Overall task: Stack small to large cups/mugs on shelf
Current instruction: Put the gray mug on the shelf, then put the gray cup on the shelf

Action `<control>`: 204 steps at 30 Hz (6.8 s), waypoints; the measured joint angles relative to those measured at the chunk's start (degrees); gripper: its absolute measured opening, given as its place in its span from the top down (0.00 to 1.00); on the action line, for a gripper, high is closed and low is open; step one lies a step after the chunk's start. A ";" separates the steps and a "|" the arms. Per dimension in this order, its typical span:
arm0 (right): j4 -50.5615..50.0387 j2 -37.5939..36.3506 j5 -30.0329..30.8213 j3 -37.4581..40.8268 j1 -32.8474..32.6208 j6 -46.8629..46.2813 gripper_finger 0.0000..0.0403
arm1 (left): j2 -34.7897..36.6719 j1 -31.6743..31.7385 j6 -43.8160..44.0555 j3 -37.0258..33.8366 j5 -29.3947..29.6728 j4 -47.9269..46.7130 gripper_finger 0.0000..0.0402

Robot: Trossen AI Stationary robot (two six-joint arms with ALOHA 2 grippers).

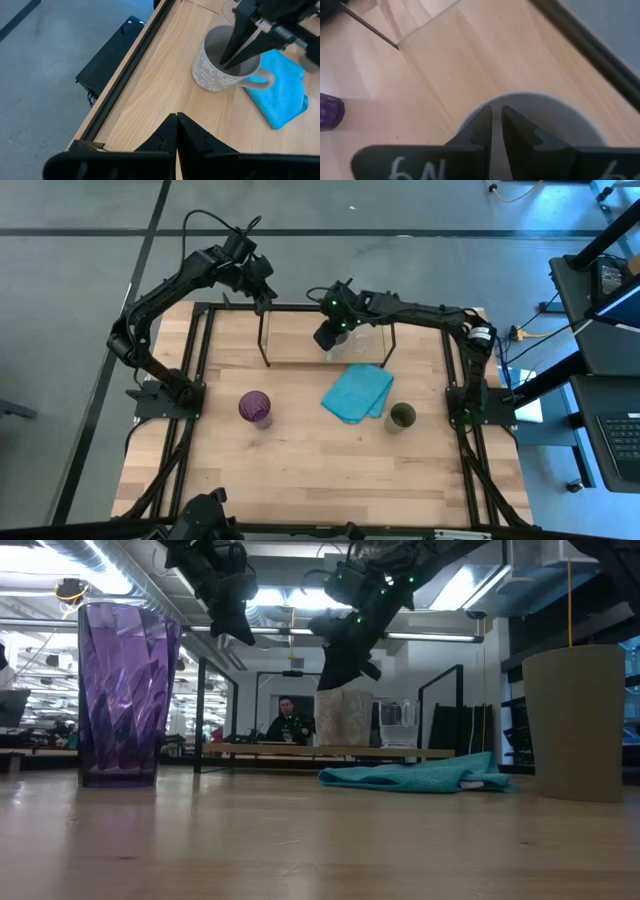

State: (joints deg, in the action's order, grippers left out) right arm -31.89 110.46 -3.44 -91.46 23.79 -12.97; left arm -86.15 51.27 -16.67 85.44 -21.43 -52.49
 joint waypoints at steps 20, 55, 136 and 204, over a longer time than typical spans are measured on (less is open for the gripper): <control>-5.95 -5.01 -8.20 -0.02 -4.97 -2.02 0.89 | -6.05 -0.62 1.05 -0.03 -6.31 0.62 1.00; -10.17 -3.62 -2.40 -0.06 -6.54 -6.47 0.89 | -8.09 -1.09 1.57 -0.03 -6.14 2.62 1.00; -2.34 -1.78 1.67 -9.00 -9.44 1.54 0.89 | -8.02 -4.10 1.05 -0.01 -6.59 2.36 1.00; -38.54 -31.76 4.81 31.65 -44.52 -87.63 0.53 | 2.69 -6.38 -4.49 0.03 -7.65 0.61 1.00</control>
State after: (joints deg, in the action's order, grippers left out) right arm -70.44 78.70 1.37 -59.81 -20.73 -100.60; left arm -83.46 44.88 -21.16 85.47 -29.08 -51.88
